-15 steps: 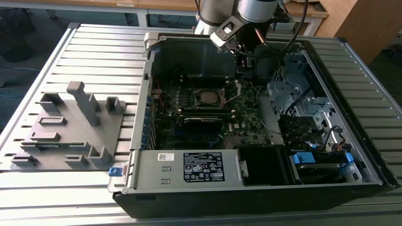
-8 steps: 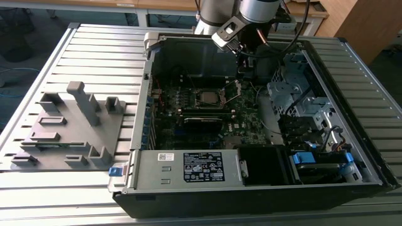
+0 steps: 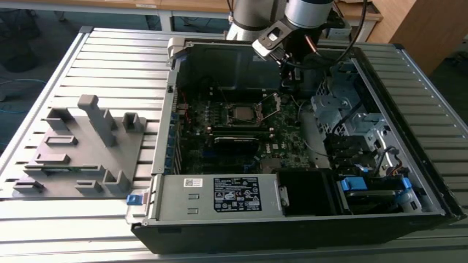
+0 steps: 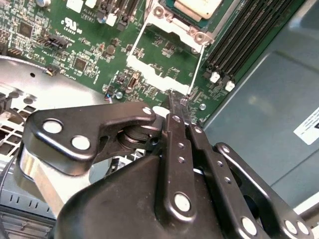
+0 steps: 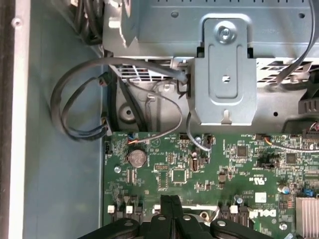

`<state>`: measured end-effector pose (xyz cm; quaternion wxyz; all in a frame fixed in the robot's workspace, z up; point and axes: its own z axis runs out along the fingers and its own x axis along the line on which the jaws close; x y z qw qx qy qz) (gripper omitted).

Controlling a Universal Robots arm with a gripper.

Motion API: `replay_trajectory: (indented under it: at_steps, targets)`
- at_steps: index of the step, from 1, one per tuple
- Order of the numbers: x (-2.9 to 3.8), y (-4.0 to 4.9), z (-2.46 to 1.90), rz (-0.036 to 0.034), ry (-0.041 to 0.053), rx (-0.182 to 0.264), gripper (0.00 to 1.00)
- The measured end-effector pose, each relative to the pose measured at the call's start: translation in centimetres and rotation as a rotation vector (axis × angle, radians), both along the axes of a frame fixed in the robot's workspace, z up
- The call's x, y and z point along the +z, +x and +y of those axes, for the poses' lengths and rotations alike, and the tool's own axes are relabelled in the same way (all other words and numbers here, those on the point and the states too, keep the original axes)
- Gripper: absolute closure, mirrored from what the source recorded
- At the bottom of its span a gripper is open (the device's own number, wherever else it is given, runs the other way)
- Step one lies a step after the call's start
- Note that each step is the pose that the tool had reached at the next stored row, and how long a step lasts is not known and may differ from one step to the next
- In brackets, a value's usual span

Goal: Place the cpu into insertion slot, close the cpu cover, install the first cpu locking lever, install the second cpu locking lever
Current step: 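Close the cpu cover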

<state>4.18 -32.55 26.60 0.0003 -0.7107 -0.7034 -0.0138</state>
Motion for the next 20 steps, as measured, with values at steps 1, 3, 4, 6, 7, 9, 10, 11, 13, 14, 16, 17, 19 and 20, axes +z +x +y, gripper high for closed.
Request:
replay_trajectory:
  at_steps: [1, 3, 4, 6, 7, 9, 10, 11, 13, 14, 16, 17, 19, 20]
  targets:
    - [-0.02, 0.08, -0.02, -0.0001, -0.0019, -0.001, 0.90]
    - [-0.06, 0.18, -0.04, 0.0000, -0.0074, -0.003, 0.90]
    - [-0.11, 0.23, -0.04, 0.0000, -0.0091, -0.004, 0.90]
    - [-0.26, 0.34, -0.04, 0.0000, -0.0111, -0.007, 0.90]
    - [-0.35, 0.37, -0.04, 0.0000, -0.0130, -0.010, 0.90]
    - [-0.56, 0.49, -0.04, 0.0000, -0.0180, -0.014, 0.90]
    - [-0.63, 0.57, -0.04, 0.0000, -0.0196, -0.015, 0.90]
    - [-0.65, 0.63, -0.04, 0.0001, -0.0200, -0.015, 0.90]
    - [-0.65, 0.65, -0.04, 0.0001, -0.0203, -0.015, 0.90]
    - [-0.66, 0.65, -0.04, 0.0001, -0.0202, -0.015, 0.90]
    - [-0.67, 0.66, -0.04, 0.0000, -0.0200, -0.015, 0.90]
    - [-0.72, 0.69, -0.03, -0.0001, -0.0195, -0.015, 0.90]
    - [-0.81, 0.76, 0.00, 0.0000, -0.0199, -0.015, 0.90]
    - [-0.90, 0.79, 0.02, 0.0000, -0.0205, -0.015, 0.90]
